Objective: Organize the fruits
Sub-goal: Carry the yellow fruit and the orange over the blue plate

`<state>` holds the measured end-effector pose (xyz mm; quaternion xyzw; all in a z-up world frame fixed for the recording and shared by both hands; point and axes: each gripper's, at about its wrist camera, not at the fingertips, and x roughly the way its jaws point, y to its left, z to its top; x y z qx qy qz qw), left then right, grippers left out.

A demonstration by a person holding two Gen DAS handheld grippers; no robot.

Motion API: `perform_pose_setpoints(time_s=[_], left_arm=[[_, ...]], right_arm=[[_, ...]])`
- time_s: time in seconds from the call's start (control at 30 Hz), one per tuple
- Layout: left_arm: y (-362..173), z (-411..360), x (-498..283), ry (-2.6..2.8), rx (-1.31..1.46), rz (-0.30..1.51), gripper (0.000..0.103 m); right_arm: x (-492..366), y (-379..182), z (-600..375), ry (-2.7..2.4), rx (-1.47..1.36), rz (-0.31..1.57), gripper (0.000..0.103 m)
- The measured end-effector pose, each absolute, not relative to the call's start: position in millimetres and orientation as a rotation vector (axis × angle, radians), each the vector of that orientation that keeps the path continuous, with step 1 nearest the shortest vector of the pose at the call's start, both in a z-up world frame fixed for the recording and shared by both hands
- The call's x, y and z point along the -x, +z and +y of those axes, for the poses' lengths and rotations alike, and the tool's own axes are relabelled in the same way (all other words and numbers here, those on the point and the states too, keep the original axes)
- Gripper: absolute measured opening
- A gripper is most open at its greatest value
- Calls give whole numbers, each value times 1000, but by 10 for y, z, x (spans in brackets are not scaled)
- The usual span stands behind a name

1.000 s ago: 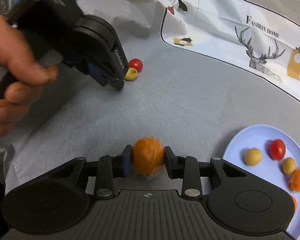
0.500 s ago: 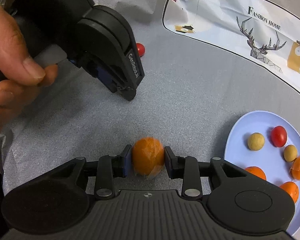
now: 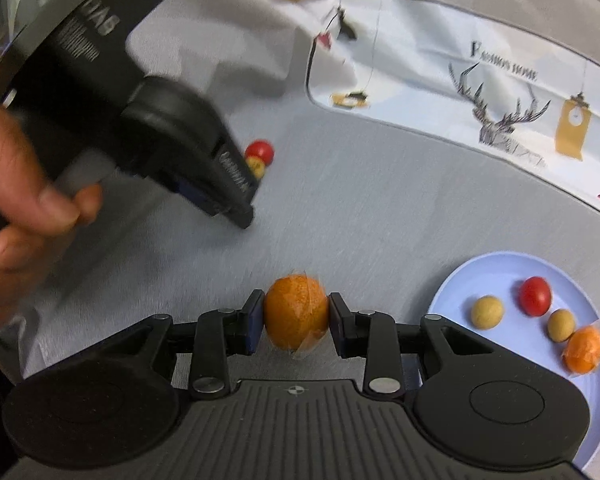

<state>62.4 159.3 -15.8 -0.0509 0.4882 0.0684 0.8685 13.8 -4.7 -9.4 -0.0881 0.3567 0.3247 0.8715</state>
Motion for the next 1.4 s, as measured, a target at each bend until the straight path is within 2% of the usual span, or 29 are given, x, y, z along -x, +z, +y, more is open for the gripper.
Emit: perform_pose_setpoints(time_s=[0.47, 0.8, 1.4], left_arm=[[269, 1165, -180, 112, 66, 811, 26], [193, 910, -394, 33, 70, 800, 26], [63, 303, -445, -238, 25, 774, 26]], right_arm=[[-137, 483, -921, 541, 105, 580, 35], [-504, 419, -1720, 314, -33, 625, 35], [-597, 200, -1913, 270, -39, 720, 35]])
